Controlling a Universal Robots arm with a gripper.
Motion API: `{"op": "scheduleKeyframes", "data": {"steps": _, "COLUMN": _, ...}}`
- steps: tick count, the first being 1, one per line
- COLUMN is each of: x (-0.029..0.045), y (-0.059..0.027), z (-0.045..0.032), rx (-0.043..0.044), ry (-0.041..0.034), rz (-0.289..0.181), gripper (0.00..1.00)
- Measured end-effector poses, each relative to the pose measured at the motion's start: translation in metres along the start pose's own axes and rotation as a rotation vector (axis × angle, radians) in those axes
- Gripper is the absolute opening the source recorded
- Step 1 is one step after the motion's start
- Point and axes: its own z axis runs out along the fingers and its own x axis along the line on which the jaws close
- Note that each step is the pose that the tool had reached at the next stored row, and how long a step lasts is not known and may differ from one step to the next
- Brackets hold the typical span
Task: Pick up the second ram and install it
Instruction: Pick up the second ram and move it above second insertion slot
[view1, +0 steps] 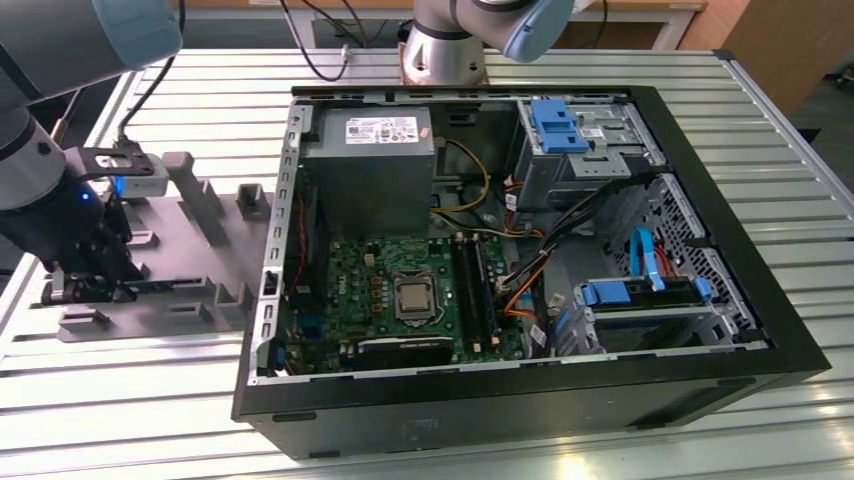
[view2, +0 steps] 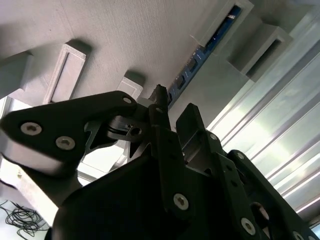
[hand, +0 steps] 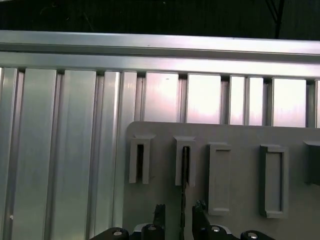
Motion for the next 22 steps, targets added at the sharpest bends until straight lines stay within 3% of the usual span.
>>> {"op": "scheduleKeyframes", "data": {"steps": 7, "x": 0.0000, "y": 0.0000, "z": 0.0026, "rx": -0.0001, "ry": -0.0013, "rz": 0.000, "gripper": 0.33}}
{"op": "scheduleKeyframes", "data": {"steps": 8, "x": 0.0000, "y": 0.0000, "z": 0.0028, "rx": 0.0000, "ry": -0.0014, "rz": 0.000, "gripper": 0.26}}
{"op": "scheduleKeyframes", "data": {"steps": 16, "x": 0.0000, "y": 0.0000, "z": 0.0030, "rx": 0.0001, "ry": -0.0014, "rz": 0.000, "gripper": 0.25}}
{"op": "scheduleKeyframes", "data": {"steps": 17, "x": 0.0000, "y": 0.0000, "z": 0.0031, "rx": 0.0002, "ry": -0.0014, "rz": 0.000, "gripper": 0.18}}
{"op": "scheduleKeyframes", "data": {"steps": 22, "x": 0.0000, "y": 0.0000, "z": 0.0032, "rx": 0.0001, "ry": -0.0014, "rz": 0.000, "gripper": 0.18}}
